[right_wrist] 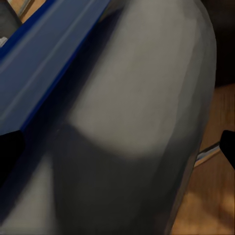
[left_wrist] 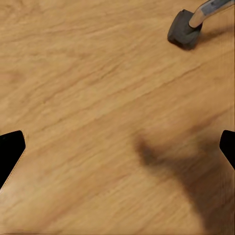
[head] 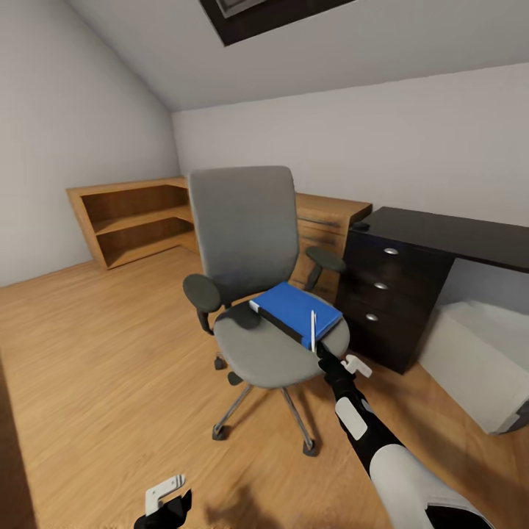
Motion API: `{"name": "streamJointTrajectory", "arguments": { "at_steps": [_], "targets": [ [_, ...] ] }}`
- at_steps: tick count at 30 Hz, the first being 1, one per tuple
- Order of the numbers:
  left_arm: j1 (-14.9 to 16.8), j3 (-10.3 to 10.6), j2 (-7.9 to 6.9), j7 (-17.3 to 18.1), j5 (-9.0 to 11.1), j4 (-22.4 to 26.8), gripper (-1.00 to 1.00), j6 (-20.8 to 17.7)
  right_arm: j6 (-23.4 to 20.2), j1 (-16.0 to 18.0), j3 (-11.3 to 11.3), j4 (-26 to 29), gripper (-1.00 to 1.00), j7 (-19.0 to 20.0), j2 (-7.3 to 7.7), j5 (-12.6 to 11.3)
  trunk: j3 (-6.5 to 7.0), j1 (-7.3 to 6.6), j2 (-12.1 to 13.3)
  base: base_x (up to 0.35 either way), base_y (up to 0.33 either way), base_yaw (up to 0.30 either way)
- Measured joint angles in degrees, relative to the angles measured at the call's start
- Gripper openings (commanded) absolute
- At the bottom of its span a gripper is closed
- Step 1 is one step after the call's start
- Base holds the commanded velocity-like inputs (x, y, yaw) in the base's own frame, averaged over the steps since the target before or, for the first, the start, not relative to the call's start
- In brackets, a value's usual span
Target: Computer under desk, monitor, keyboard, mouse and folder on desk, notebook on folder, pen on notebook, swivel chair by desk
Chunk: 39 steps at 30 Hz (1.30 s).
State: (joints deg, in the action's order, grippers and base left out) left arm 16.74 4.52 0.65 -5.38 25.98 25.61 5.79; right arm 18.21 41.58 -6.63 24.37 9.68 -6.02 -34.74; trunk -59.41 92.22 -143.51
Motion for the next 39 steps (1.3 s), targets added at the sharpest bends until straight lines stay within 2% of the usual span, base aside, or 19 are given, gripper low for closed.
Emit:
{"name": "streamJointTrajectory", "arguments": {
  "at_steps": [16,23,39],
  "targets": [
    [0.0,0.0,0.00,0.0,0.0,0.0,1.00,0.0,0.0,0.0,0.1,1.5,1.00,0.0,0.00,0.0,-1.07,0.00,0.0,0.000,0.000,0.182],
    [0.0,0.0,0.01,0.1,0.0,0.0,1.00,0.1,0.1,0.0,0.2,1.8,1.00,0.1,0.00,0.2,-1.27,-0.01,0.0,0.018,0.000,0.046],
    [0.0,0.0,0.01,0.1,0.0,0.0,1.00,0.1,0.1,0.0,0.5,1.9,1.00,0.2,0.00,0.4,-1.28,-0.04,0.0,0.272,0.000,0.001]
  ]
}}
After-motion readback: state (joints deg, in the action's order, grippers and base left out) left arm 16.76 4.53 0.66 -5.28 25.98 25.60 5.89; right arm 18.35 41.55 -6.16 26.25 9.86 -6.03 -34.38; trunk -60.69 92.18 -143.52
